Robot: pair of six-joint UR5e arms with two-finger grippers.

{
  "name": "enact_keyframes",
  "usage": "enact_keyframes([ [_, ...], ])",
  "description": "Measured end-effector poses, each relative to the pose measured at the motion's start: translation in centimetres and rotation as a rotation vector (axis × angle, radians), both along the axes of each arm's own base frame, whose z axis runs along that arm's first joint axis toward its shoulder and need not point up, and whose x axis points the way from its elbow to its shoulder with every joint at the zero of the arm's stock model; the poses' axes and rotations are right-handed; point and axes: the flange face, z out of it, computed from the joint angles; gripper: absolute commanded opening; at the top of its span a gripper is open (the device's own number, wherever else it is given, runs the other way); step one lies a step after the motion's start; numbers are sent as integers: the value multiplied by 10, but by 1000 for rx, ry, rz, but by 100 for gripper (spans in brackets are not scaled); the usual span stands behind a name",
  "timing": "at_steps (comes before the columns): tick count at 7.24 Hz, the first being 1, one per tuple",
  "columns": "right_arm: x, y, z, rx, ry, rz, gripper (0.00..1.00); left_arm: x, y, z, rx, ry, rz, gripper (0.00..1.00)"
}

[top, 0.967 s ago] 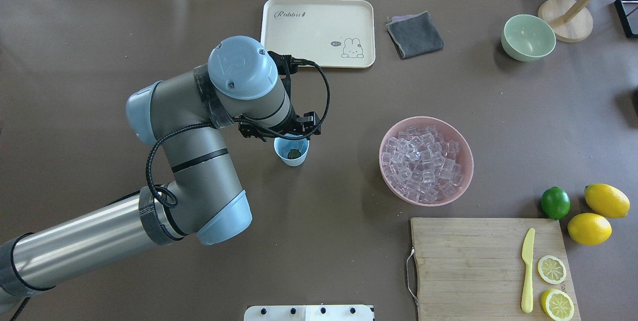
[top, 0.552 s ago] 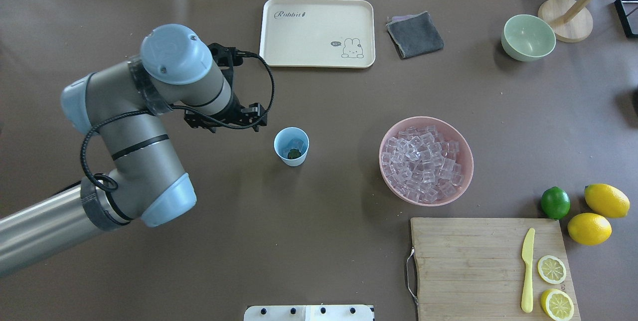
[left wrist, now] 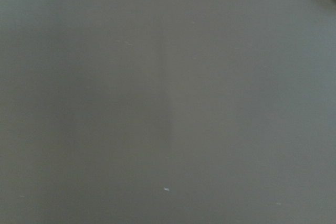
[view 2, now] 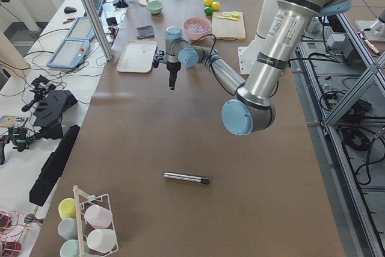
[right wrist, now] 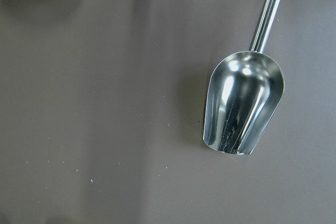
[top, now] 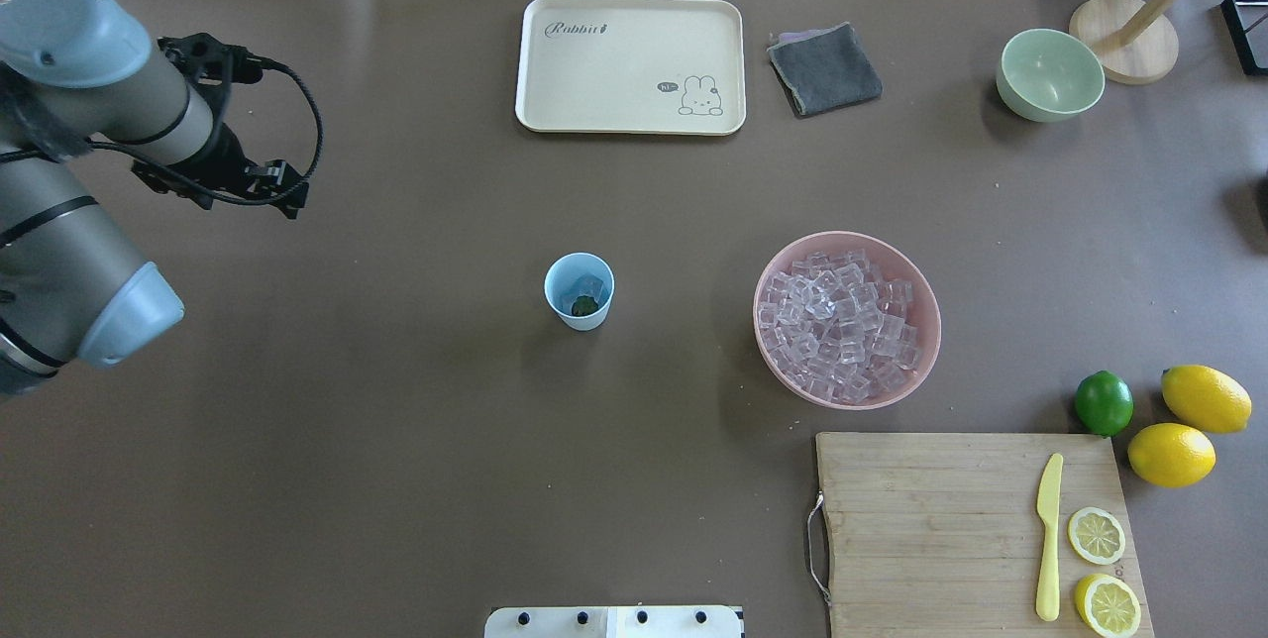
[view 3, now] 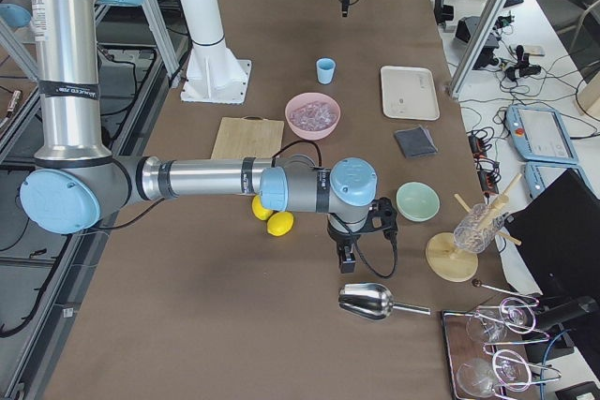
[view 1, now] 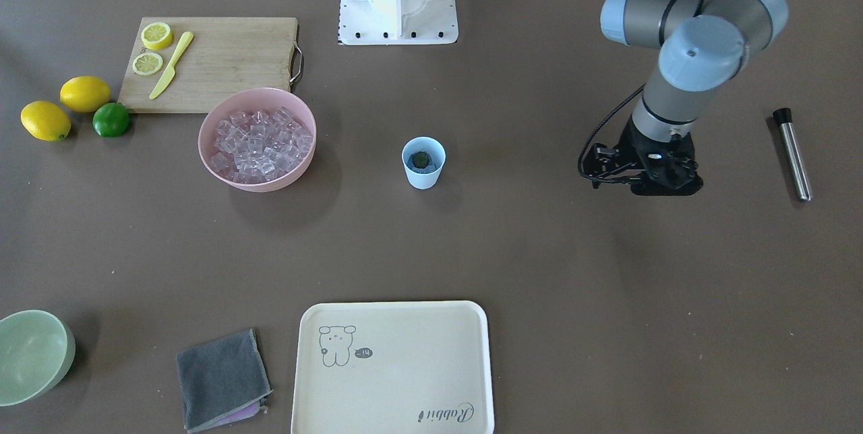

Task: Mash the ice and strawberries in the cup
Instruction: 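Withdraw the left gripper away from the cup past the table edge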

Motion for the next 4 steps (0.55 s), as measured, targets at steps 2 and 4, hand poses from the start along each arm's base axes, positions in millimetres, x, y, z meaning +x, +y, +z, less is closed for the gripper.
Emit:
enact_keyframes([
  [2, 3, 3, 10, -17, 42, 3, 100, -67, 1, 69, 23, -8, 42, 97],
  [4, 4, 2, 8, -16, 57, 8, 100, -132, 7, 147, 39, -38, 64, 97],
])
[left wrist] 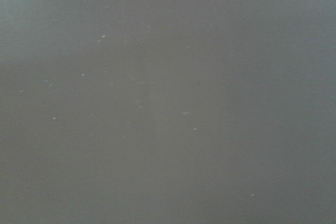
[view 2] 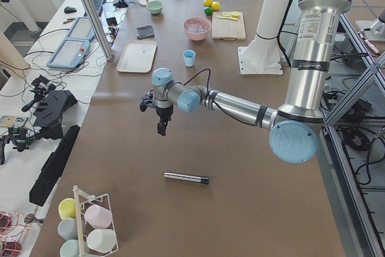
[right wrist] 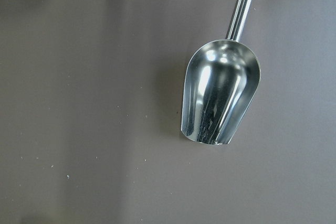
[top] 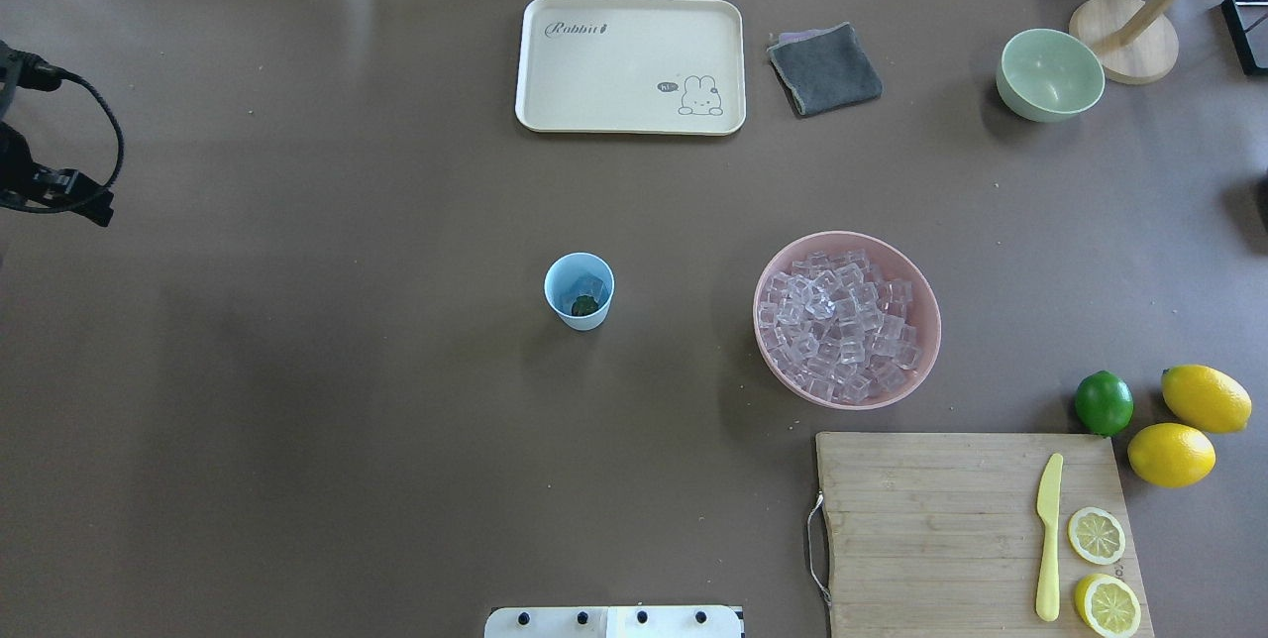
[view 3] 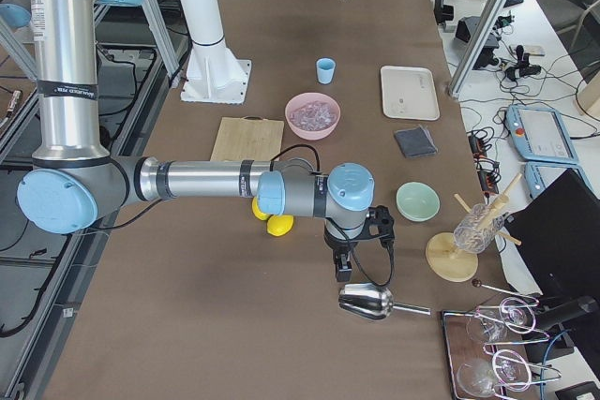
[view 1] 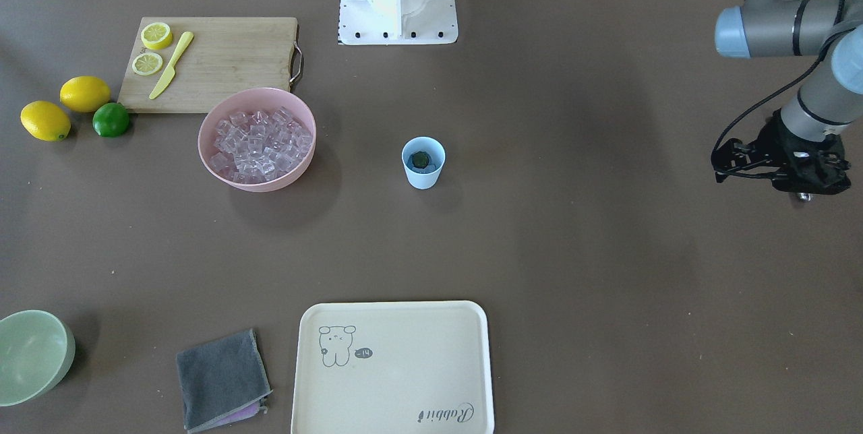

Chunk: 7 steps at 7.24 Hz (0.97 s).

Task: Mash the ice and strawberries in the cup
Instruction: 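Withdraw the left gripper away from the cup past the table edge, then grasp the metal pestle beside the table with the left gripper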

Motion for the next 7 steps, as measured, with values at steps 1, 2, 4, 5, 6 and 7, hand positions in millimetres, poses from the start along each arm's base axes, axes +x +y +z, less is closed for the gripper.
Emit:
enact_keyframes([
  [1, 0, -1, -1, 3, 2, 0, 100, -23, 3, 47, 12, 8, -5, 97],
  [2, 0, -1, -2, 5, 3, 0, 100, -39, 7, 92, 27, 36, -10, 97],
  [4, 0, -2, -4, 9, 4, 0, 100, -55, 24, 140, 25, 105, -21, 95],
  [5, 0, -3, -6, 12, 3, 0, 100, -62, 35, 153, 17, 121, -36, 91],
  [6, 0, -6, -9, 17, 3, 0, 100, -66, 46, 162, 10, 127, -44, 91],
  [7, 0, -8, -11, 23, 3, 0, 100, -70, 56, 171, -8, 127, -56, 92],
])
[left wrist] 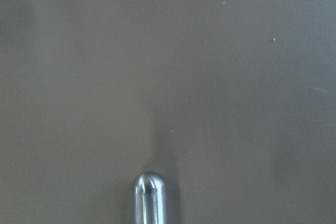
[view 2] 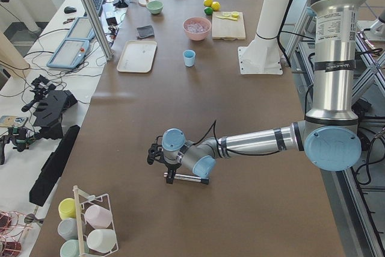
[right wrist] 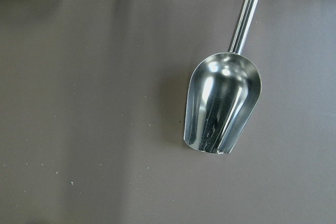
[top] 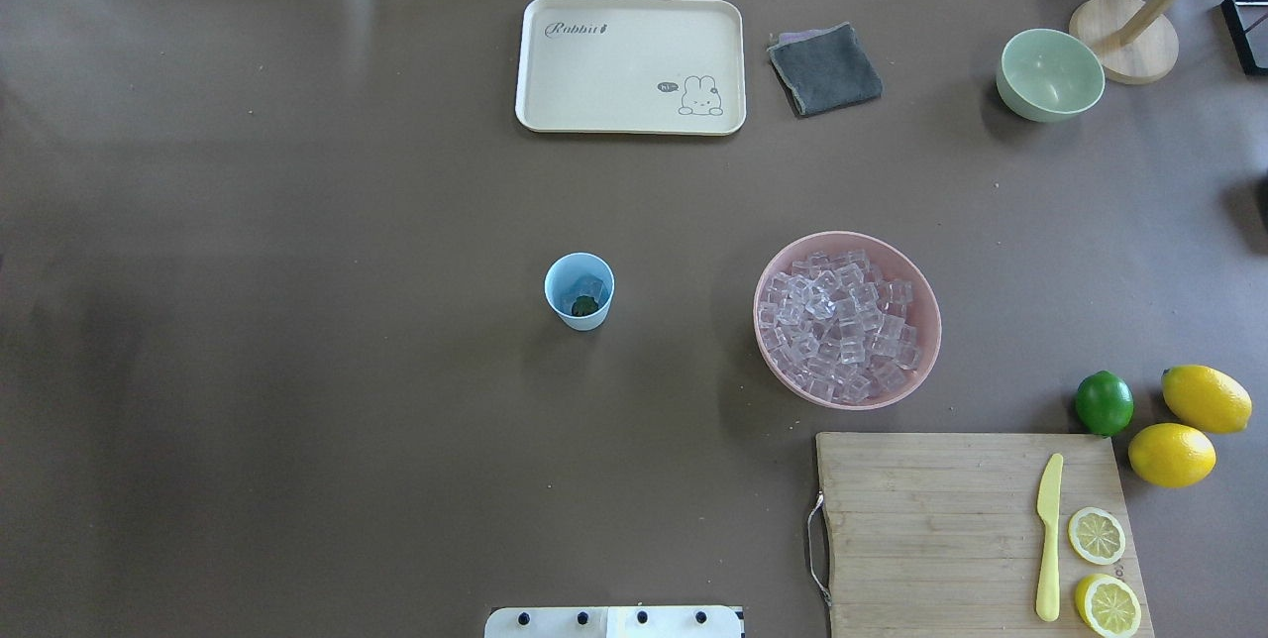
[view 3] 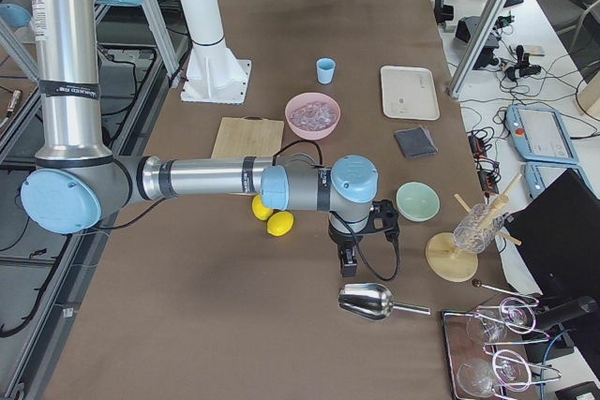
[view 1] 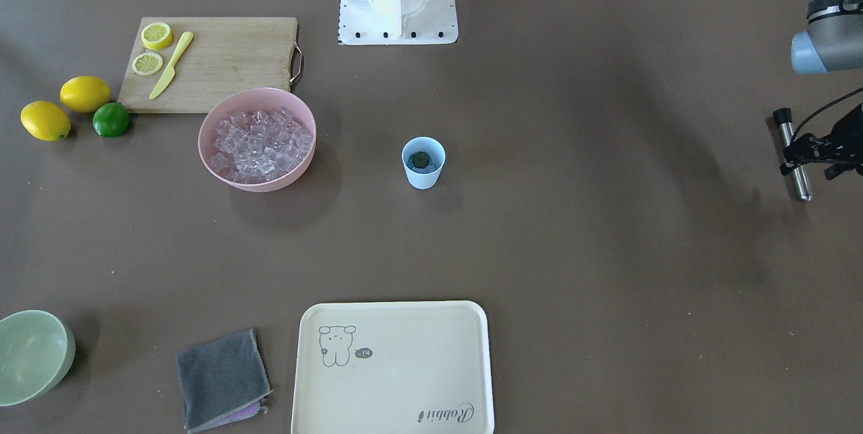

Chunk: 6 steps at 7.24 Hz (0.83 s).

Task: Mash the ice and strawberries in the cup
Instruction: 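Grasp the metal pestle beside the table with the left gripper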

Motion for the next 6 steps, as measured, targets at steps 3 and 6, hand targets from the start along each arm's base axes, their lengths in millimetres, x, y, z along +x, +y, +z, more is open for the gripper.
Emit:
enact_keyframes([
  [3, 0, -3, -7, 12, -7, 0, 100, -4, 10, 8, -64, 12, -95, 92],
  [6, 0, -4, -12, 22, -7, 0, 100, 0, 13, 14, -78, 14, -113, 93],
])
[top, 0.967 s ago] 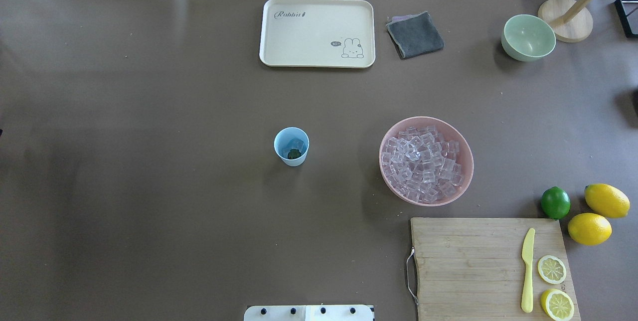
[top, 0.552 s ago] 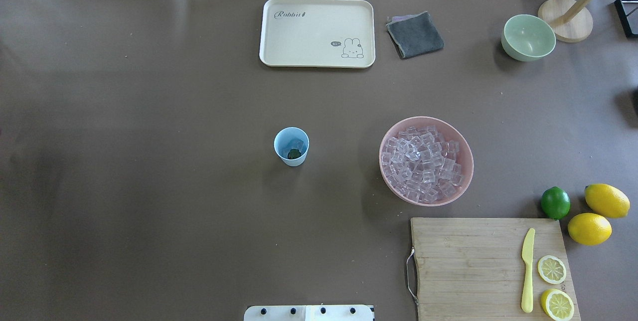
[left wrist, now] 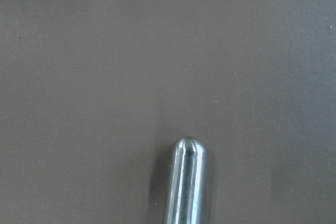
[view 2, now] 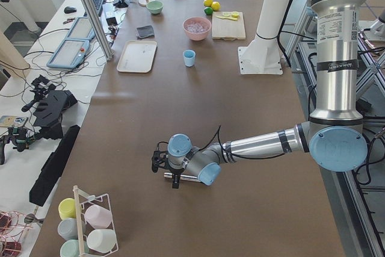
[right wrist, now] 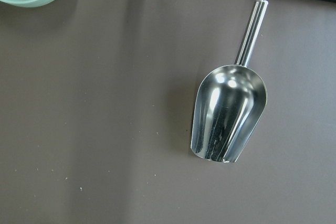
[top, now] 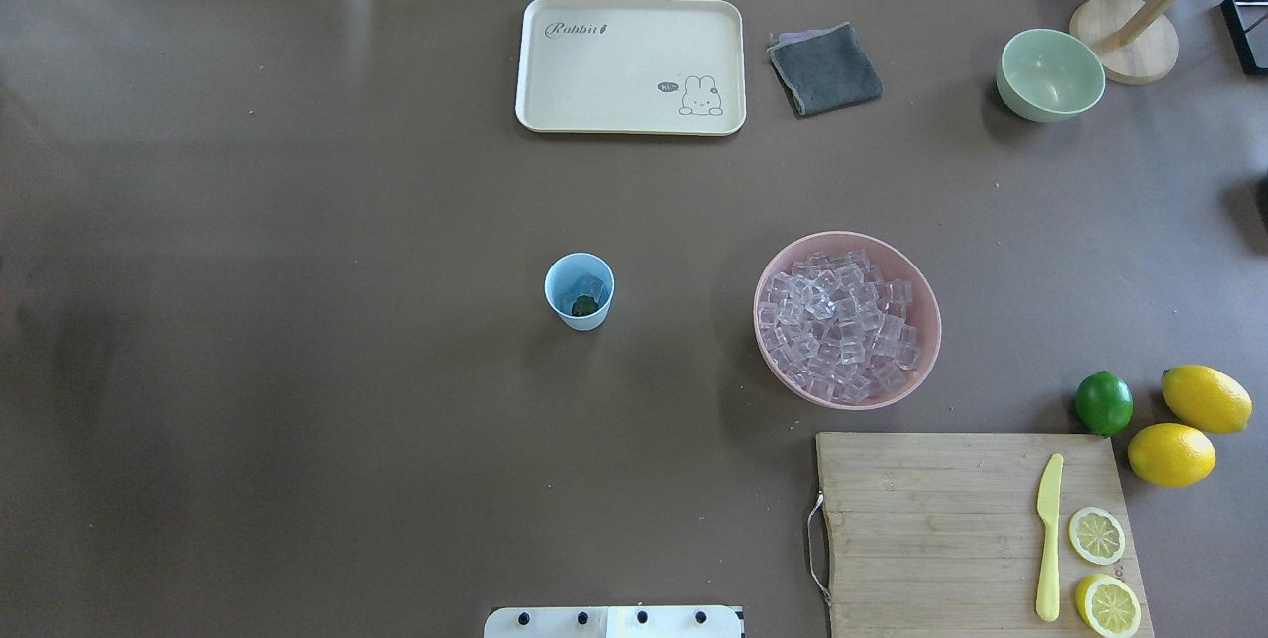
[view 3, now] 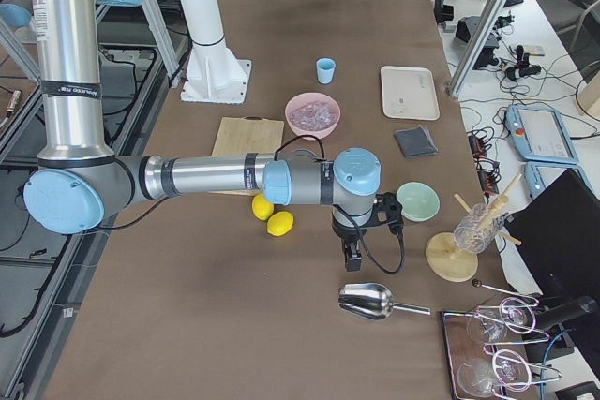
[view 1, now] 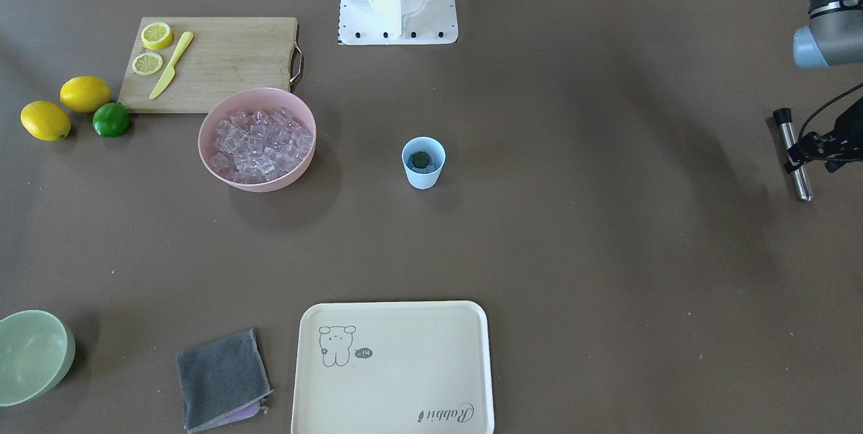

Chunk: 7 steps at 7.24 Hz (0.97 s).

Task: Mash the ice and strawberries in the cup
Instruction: 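Grasp the metal pestle beside the table with the left gripper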

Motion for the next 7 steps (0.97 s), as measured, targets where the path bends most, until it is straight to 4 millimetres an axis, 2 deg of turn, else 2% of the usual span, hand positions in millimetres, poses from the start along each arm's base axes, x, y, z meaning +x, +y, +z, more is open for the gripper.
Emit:
enact_keyframes([
  [2, 0, 0, -2, 4, 2, 0, 100, 8, 2, 0, 1, 1, 15, 94],
  [3, 1, 1, -2, 3, 1, 2, 100, 11, 2, -1, 8, 4, 21, 90],
  [4, 2, 2, -1, 1, 0, 4, 100, 13, 3, 2, 16, 4, 30, 70],
  [7, 6, 5, 0, -2, -2, 11, 100, 14, 6, 6, 25, 5, 36, 0],
])
